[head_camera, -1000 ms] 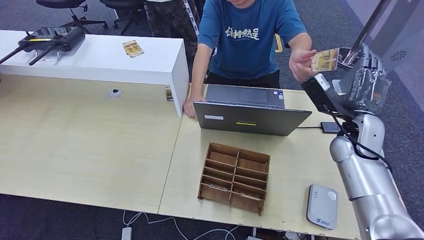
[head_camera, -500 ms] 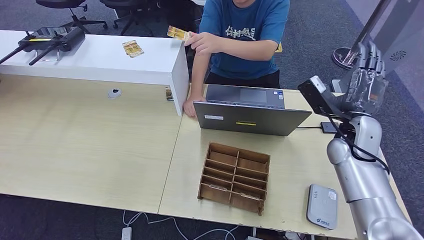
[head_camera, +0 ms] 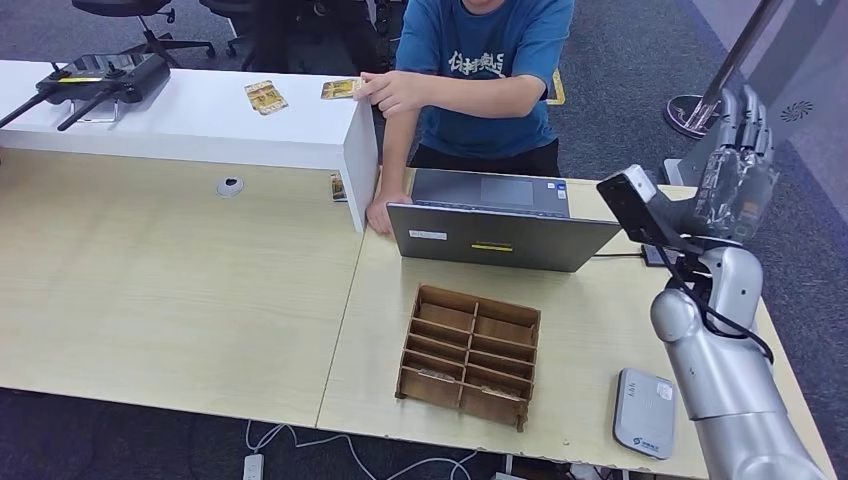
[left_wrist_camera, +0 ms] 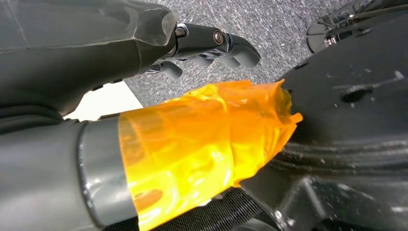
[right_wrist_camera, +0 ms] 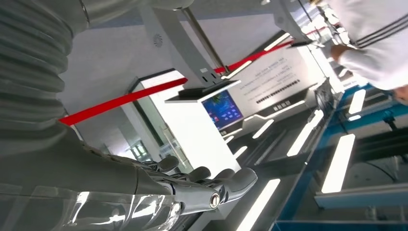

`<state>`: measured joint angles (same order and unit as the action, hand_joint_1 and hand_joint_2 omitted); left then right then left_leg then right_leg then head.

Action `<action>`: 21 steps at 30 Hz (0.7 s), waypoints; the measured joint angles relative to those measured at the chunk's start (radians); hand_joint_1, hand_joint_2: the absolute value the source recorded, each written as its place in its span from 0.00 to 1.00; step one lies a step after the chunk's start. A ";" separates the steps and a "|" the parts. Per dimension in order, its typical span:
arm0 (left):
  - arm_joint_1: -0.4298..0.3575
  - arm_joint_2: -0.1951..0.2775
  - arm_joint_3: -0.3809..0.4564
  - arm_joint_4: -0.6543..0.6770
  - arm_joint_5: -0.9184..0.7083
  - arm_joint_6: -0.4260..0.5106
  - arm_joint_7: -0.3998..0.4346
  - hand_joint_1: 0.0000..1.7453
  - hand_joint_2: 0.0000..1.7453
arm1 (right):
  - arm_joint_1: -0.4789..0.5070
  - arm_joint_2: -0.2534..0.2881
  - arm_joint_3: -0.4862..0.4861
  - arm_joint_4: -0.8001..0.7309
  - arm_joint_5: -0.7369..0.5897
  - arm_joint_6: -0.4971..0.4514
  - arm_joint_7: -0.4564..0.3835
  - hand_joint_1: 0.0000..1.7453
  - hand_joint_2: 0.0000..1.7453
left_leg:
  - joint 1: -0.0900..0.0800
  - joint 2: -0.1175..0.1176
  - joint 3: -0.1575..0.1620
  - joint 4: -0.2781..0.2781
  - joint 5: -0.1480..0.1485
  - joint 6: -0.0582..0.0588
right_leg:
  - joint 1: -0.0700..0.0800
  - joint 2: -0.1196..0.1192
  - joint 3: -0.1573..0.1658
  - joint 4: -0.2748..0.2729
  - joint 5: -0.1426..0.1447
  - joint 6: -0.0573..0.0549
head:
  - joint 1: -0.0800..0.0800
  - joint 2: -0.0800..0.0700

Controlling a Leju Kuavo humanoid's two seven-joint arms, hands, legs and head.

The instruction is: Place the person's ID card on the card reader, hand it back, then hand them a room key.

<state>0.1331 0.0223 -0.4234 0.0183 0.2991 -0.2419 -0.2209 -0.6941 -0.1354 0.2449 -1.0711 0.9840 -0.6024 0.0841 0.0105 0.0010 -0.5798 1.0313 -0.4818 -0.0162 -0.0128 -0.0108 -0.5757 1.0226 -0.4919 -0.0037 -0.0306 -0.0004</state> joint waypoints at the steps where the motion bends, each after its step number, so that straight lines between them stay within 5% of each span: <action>1: 0.000 -0.002 0.000 0.000 0.001 0.003 0.000 0.00 0.00 | 0.018 0.000 -0.003 -0.021 -0.013 -0.014 -0.016 0.00 1.00 | 0.000 0.000 0.000 0.000 0.000 0.000 | 0.000 0.000 0.000 0.000 0.000 0.000 | 0.000 0.000; 7: 0.005 -0.020 0.009 0.000 0.023 0.023 -0.001 0.00 0.00 | 0.186 0.016 -0.038 -0.199 -0.150 -0.082 -0.159 0.00 1.00 | 0.000 -0.001 0.000 0.000 -0.001 0.001 | 0.000 -0.001 0.000 0.000 0.000 0.000 | 0.000 0.000; 13: 0.014 -0.044 0.029 0.000 0.054 0.048 -0.007 0.00 0.00 | 0.422 0.099 -0.134 -0.415 -0.244 -0.093 -0.380 0.00 1.00 | 0.000 -0.001 -0.001 0.000 -0.002 0.000 | 0.000 -0.001 -0.001 0.000 -0.001 0.000 | 0.000 0.000; 21: 0.021 -0.069 0.050 0.000 0.105 0.068 -0.013 0.00 0.00 | 0.639 0.187 -0.173 -0.612 -0.299 -0.093 -0.481 0.00 1.00 | 0.000 -0.001 -0.001 0.000 -0.002 0.000 | 0.000 -0.001 -0.001 0.000 -0.001 0.000 | 0.000 0.000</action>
<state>0.1542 -0.0468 -0.3739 0.0184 0.4044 -0.1744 -0.2337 -0.0553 0.0513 0.0723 -1.6829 0.6853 -0.6958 -0.3965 0.0103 0.0001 -0.5803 1.0309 -0.4835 -0.0162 -0.0129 -0.0116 -0.5763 1.0222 -0.4931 -0.0038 -0.0309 -0.0004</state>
